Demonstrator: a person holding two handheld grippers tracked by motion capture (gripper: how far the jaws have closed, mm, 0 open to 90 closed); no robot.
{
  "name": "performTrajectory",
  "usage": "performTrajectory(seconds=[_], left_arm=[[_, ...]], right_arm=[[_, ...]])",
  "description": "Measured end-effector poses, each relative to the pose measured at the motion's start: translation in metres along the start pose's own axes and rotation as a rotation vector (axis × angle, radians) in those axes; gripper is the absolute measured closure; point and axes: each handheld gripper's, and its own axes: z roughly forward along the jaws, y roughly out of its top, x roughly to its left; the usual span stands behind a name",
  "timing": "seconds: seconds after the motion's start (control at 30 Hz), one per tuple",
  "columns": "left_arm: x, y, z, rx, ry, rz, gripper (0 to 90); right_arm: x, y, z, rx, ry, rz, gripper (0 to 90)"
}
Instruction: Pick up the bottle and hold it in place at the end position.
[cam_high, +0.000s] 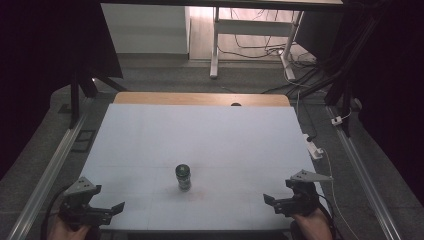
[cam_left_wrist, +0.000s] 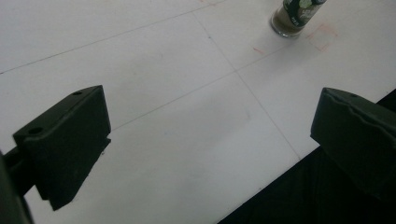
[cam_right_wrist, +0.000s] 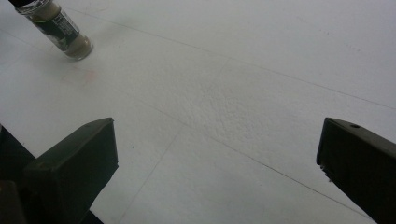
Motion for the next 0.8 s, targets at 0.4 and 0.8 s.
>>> performTrajectory(seconds=[0.4, 0.8], left_arm=[[-0.001, 0.008, 0.009, -0.023, -0.087, 0.04, 0.0], [-0.014, 0.021, 0.026, -0.016, -0.168, 0.112, 0.0]], right_arm=[[0.0, 0.001, 0.002, 0.018, 0.006, -0.006, 0.0], [0.001, 0.001, 0.003, 0.031, 0.005, -0.018, 0.0]])
